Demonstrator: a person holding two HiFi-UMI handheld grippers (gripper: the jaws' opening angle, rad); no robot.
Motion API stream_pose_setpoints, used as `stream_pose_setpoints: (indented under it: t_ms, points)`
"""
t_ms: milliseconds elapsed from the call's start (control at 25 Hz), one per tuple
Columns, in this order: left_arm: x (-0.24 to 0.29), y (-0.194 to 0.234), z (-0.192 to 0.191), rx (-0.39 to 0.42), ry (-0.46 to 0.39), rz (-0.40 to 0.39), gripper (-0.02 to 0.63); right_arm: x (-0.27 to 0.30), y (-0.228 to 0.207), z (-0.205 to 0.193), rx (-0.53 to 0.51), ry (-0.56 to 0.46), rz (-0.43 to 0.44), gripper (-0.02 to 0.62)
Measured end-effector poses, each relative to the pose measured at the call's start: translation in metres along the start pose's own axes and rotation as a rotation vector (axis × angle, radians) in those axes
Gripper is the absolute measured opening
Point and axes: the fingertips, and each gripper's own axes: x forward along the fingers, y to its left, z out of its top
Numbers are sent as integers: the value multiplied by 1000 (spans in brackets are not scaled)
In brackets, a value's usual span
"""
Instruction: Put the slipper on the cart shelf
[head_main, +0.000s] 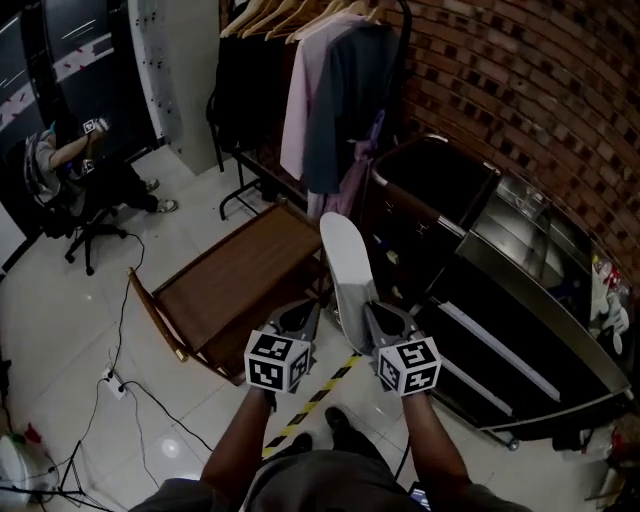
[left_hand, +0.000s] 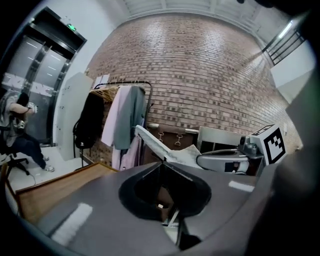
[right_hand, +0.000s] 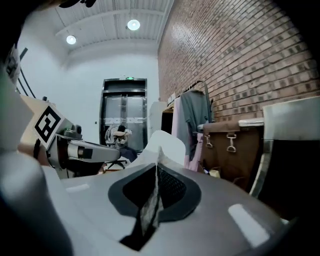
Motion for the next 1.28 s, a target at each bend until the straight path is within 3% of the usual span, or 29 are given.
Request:
stream_pose_setpoints:
  t_ms: [280,720,1080,1280]
  points:
    - [7,-81,-16,54,20,-240,8,-91,-25,-31,50,10,-248,9]
    - [41,-233,-55,120,113,-538,8,-244,-89,-84,132,55,-577,9]
    - [85,-360,-71,176,150,-670,6,-352,-160,-125,206,80,-729,8]
    - [116,-411,-84,192,169,-679,8,-388,-212,-142,231,84,-758,9]
